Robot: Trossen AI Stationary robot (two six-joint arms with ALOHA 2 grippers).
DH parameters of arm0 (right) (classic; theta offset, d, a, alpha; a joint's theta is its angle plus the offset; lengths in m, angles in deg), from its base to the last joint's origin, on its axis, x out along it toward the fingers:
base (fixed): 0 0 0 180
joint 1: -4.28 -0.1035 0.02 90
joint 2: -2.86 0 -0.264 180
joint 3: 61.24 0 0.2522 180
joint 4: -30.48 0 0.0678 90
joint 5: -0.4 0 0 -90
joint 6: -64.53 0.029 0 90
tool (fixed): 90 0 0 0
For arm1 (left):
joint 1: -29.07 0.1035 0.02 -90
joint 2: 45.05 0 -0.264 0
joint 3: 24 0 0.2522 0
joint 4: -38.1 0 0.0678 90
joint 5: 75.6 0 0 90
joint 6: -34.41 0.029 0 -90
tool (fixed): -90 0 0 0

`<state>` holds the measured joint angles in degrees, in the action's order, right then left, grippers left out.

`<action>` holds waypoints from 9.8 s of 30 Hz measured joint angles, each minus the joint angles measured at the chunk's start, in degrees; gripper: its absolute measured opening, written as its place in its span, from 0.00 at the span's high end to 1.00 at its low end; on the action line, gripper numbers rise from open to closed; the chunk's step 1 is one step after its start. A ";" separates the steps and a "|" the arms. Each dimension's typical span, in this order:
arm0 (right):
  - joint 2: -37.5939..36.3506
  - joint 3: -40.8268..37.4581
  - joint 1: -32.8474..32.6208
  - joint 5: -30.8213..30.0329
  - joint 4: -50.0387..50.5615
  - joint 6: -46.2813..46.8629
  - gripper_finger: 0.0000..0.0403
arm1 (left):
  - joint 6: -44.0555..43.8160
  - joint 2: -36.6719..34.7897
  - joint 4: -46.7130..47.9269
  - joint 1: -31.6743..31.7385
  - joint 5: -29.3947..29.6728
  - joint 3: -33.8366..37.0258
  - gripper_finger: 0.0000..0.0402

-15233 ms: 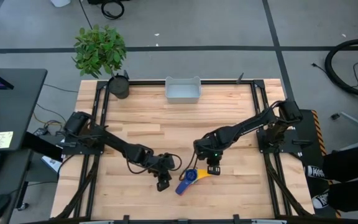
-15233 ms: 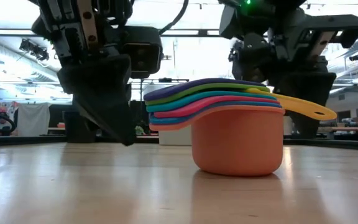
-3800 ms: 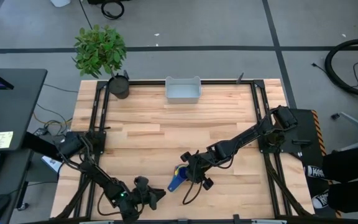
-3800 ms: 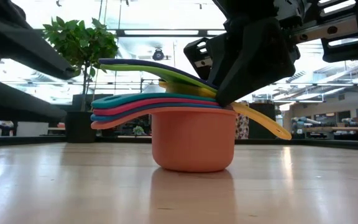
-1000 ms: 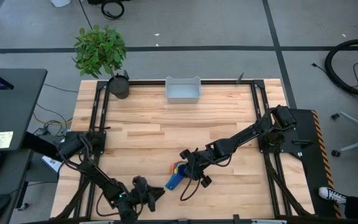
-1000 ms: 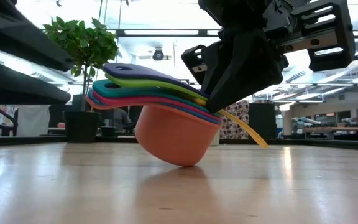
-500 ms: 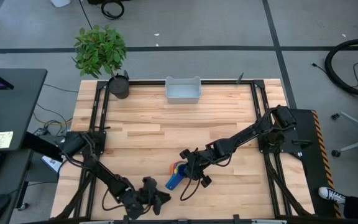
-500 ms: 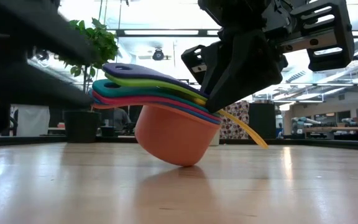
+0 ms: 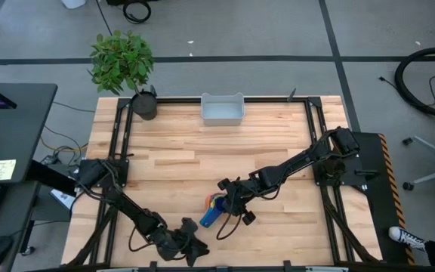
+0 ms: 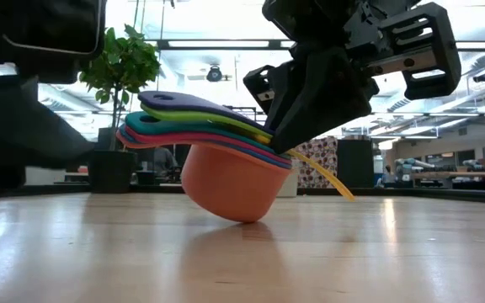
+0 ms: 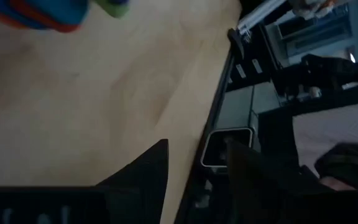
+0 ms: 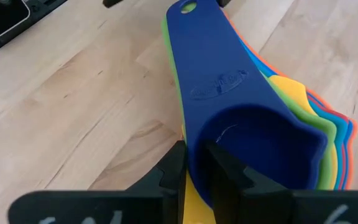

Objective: Nest measuring cups in basket
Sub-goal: Put the stacked measuring cups into the gray bin

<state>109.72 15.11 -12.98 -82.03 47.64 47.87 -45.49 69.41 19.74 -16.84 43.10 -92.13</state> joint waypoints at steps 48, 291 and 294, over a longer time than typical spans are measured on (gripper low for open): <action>-0.04 0.00 0.02 0.02 -1.08 0.02 0.86 | -30.54 0.00 11.29 -6.55 40.52 0.00 0.58; -16.16 19.08 42.75 0.24 25.36 -17.95 0.95 | 42.74 -32.55 18.53 72.80 -38.77 -0.07 0.83; -14.63 19.03 44.43 2.09 24.66 -18.24 0.95 | 41.62 -30.55 16.80 74.11 -39.19 -0.07 0.83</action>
<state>95.09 34.14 31.45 -79.94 72.30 29.63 -3.87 38.85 36.53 57.27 3.91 -92.19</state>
